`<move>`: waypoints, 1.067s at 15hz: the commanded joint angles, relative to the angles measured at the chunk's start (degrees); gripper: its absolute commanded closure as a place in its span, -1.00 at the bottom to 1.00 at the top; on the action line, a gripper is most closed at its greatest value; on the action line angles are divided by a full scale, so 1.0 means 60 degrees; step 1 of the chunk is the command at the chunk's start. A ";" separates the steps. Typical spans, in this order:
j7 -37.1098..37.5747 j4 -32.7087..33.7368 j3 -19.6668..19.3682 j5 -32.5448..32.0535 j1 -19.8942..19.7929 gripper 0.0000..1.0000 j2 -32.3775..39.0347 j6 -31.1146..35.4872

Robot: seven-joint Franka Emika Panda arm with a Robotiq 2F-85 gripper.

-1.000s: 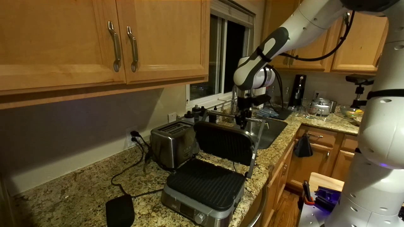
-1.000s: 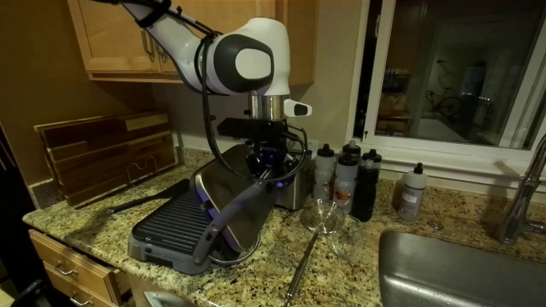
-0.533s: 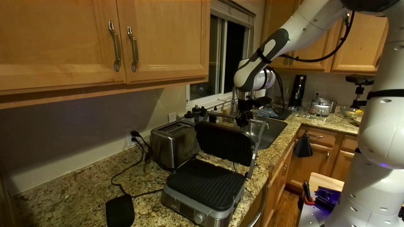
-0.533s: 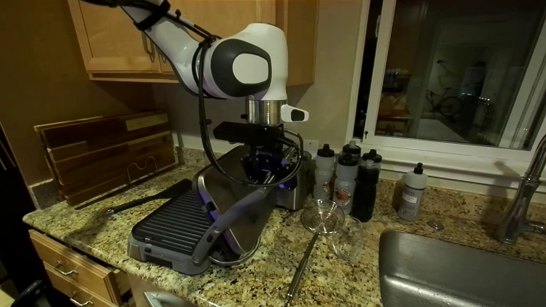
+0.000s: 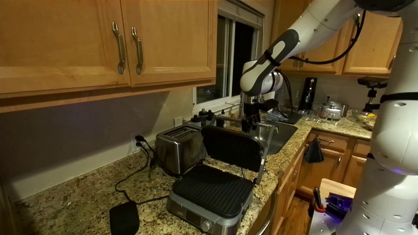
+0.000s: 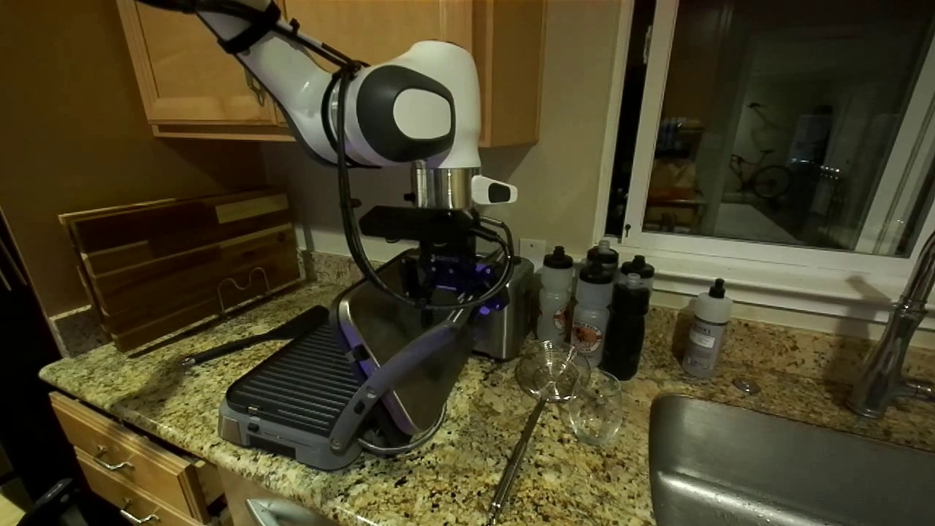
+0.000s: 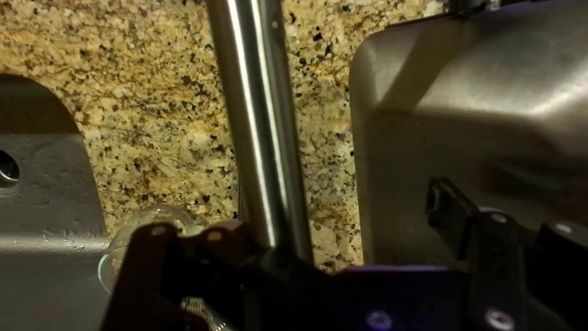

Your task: Open the sandwich maker

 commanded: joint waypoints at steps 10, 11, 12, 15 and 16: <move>0.1036 -0.0346 0.0448 -0.1874 0.0434 -1.00 -0.2070 -0.0967; 0.1170 -0.0395 0.0524 -0.1991 0.0469 -1.00 -0.2312 -0.1095; 0.1229 -0.0455 0.0605 -0.2062 0.0503 -1.00 -0.2600 -0.1231; 0.1195 -0.0461 0.0741 -0.1522 0.0678 -1.00 -0.3305 -0.1959; 0.1118 -0.0446 0.0744 -0.1235 0.0765 -1.00 -0.3527 -0.2256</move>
